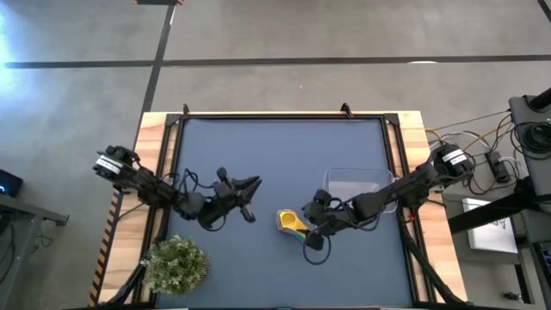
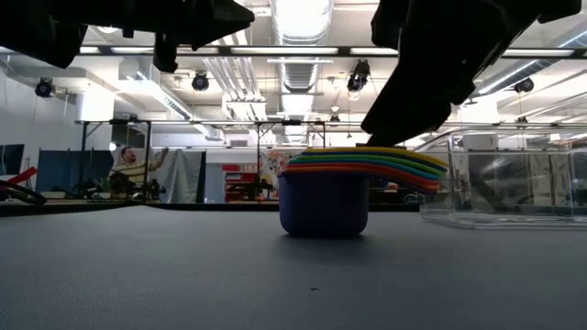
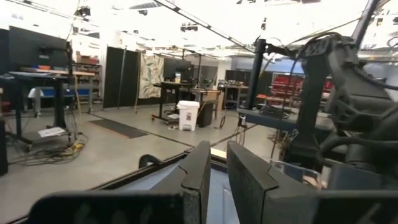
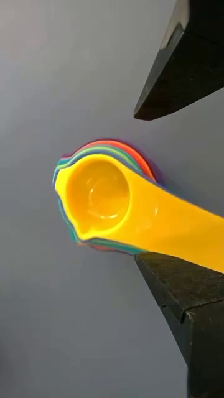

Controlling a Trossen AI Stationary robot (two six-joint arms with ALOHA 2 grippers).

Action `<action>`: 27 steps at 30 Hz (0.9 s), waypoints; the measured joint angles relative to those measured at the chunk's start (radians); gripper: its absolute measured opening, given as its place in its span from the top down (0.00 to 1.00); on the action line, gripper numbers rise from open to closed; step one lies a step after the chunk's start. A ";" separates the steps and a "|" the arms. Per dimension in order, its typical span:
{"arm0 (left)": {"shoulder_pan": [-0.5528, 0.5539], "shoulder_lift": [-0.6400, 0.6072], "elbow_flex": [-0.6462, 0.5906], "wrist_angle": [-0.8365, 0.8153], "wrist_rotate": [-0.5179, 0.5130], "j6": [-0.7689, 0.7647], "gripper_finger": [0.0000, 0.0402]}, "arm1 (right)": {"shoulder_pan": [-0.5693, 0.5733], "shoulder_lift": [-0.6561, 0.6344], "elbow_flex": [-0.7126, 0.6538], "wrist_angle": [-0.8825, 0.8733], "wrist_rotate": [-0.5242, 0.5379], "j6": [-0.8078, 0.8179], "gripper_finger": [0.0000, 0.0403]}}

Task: Nest measuring cups in basket
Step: Put the stacked measuring cups into the transparent bin

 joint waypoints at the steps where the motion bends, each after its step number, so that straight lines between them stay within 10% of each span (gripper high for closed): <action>1: 0.002 0.000 0.000 -0.004 0.000 -0.008 0.91 | 0.000 0.000 0.003 0.002 0.000 0.000 0.13; 13: 0.016 -0.058 -0.110 -0.067 0.146 -0.232 0.91 | 0.000 0.000 0.003 -0.004 0.001 -0.020 0.13; 27: 0.016 -0.117 -0.161 -0.080 0.085 -0.236 0.91 | -0.002 0.025 0.000 0.006 0.003 0.042 0.13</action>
